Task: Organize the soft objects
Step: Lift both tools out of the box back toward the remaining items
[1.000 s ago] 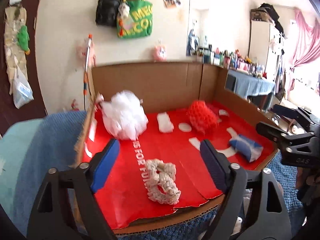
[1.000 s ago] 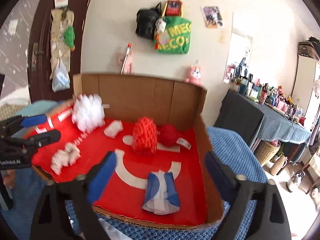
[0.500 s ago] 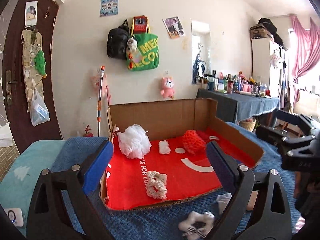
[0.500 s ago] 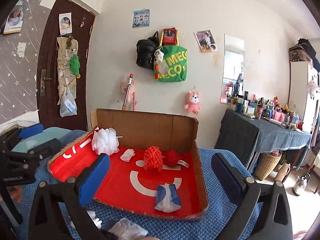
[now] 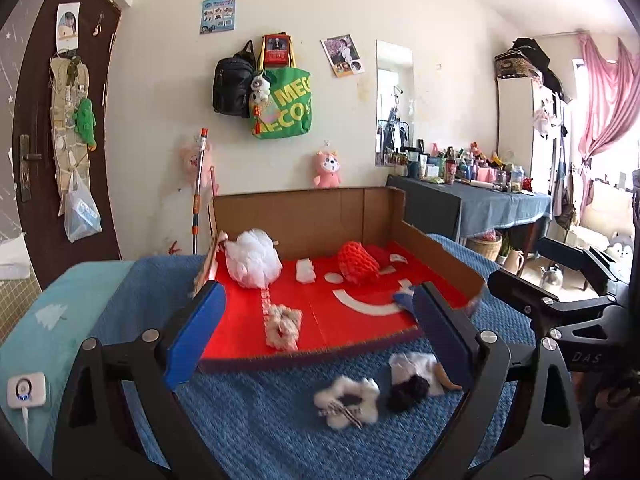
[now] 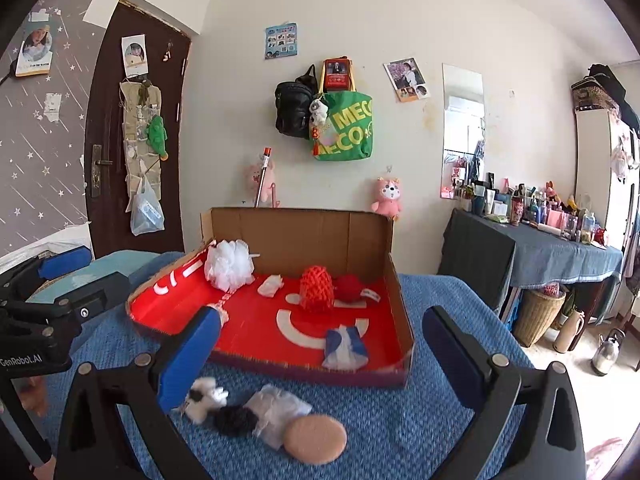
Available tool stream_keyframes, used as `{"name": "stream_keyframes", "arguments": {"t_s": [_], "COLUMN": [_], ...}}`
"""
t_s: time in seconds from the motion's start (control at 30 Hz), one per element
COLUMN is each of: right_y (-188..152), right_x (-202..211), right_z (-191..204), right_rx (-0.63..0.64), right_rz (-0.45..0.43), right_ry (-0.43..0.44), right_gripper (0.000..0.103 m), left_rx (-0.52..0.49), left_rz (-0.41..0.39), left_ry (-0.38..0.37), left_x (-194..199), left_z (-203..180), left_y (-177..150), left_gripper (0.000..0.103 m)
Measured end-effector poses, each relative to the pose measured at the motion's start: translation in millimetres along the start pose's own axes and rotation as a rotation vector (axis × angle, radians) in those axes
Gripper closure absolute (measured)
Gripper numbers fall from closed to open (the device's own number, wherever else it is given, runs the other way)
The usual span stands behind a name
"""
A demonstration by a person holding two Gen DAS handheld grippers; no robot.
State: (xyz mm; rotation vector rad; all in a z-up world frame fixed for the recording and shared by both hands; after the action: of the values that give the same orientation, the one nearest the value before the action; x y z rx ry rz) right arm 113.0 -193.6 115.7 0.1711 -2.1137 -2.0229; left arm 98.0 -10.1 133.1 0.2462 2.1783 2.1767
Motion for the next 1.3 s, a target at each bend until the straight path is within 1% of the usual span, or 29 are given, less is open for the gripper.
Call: {"name": "stream_keyframes", "arguments": {"t_s": [0.07, 0.3, 0.57, 0.77, 0.93, 1.03, 1.1, 1.3], "right_y": [-7.3, -36.1, -64.1, -74.6, -85.6, -93.0, -95.9, -100.1], "right_x": [5.0, 10.5, 2.8, -4.7, -15.0, -23.0, -27.8, -35.0], "right_z": [0.8, -0.7, -3.1, -4.9, -3.9, -5.0, -6.8, -10.7], "right_rx": [-0.002, -0.037, -0.061, -0.066, -0.062, -0.076, -0.094, -0.105], "right_rz": [0.010, 0.081, 0.175, 0.222, 0.282, 0.338, 0.374, 0.436], "right_ry": [-0.005, -0.008, -0.008, 0.000, 0.018, 0.042, 0.073, 0.127], "right_gripper": [0.000, 0.000, 0.000, 0.000, 0.000, 0.000, 0.000, 0.000], "left_rx": [0.009, 0.041, 0.065, 0.062, 0.062, 0.060, 0.058, 0.050], "left_rz": [0.010, 0.084, 0.192, 0.253, 0.301, 0.349, 0.374, 0.439], "left_ry": [-0.001, 0.000, -0.003, 0.001, -0.014, -0.015, -0.019, -0.074], "left_x": [4.1, 8.4, -1.0, -8.4, -14.7, -20.4, -23.3, -33.8], "left_z": [-2.0, -4.8, -8.0, -8.4, -9.4, -8.6, -8.2, -10.0], "left_y": [-5.8, -34.9, -68.4, -83.0, -91.7, -98.2, -101.5, -107.8], "left_gripper": [0.007, 0.007, 0.007, 0.007, 0.007, 0.007, 0.007, 0.007]}}
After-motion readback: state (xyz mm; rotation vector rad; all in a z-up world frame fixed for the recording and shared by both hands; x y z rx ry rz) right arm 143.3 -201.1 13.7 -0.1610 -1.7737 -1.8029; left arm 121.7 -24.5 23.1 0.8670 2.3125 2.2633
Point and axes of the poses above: each gripper's, at about its wrist camera, not at the fingertips, and x roughly against the way its jaws point, z to its left, y to its top, the point moved 4 cm from there along -x, roughly the way its jaws point, and after that the axes turned 13 degrees about -z, right-handed, at the moved point
